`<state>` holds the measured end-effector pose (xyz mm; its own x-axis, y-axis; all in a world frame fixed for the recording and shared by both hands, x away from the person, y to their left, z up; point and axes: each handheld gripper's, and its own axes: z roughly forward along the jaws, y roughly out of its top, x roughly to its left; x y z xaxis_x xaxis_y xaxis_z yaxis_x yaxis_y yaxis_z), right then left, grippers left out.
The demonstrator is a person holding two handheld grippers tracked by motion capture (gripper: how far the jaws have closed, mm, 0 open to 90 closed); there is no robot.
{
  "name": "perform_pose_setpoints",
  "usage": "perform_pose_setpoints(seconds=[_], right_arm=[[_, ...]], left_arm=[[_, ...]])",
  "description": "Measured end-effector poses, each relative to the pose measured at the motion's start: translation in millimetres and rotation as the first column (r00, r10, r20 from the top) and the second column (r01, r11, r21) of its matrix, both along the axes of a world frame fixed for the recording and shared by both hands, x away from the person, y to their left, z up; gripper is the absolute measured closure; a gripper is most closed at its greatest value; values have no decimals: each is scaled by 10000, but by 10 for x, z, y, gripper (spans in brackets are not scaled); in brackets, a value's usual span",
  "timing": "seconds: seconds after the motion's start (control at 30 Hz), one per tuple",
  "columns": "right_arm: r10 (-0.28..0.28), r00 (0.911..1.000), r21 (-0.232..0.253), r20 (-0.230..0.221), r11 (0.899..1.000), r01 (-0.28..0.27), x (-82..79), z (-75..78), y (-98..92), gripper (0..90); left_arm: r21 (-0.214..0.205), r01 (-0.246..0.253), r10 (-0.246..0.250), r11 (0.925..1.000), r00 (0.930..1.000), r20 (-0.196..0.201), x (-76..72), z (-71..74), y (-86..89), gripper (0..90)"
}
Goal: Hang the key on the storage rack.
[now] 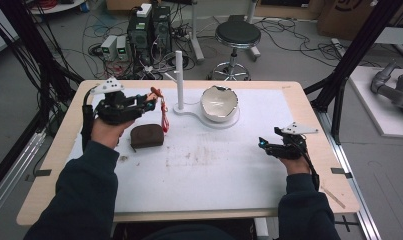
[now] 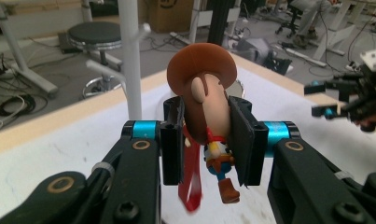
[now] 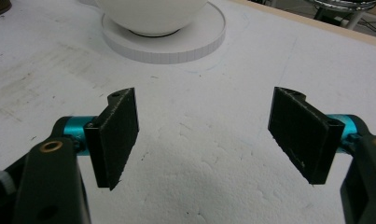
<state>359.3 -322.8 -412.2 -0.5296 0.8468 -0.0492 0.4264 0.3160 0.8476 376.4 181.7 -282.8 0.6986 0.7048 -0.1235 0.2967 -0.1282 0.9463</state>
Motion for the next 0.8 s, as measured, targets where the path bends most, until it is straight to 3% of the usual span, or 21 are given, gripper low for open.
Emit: perform_pose_setpoints(seconds=[0.3,0.43,0.8], right_arm=[[25,10000,44,-40,10000,-25,0,-2,-10,248],[52,10000,54,-51,10000,-51,6,-9,-20,248],[28,10000,126,-80,9999,-27,2,-17,-48,248]], left_arm=[[-237,81,-77,9997,9999,145,371,243,-103,673],[-372,204,-202,9991,9998,51,506,260,-155,673],[-105,-149,147,9998,9997,-189,740,258,-298,673]])
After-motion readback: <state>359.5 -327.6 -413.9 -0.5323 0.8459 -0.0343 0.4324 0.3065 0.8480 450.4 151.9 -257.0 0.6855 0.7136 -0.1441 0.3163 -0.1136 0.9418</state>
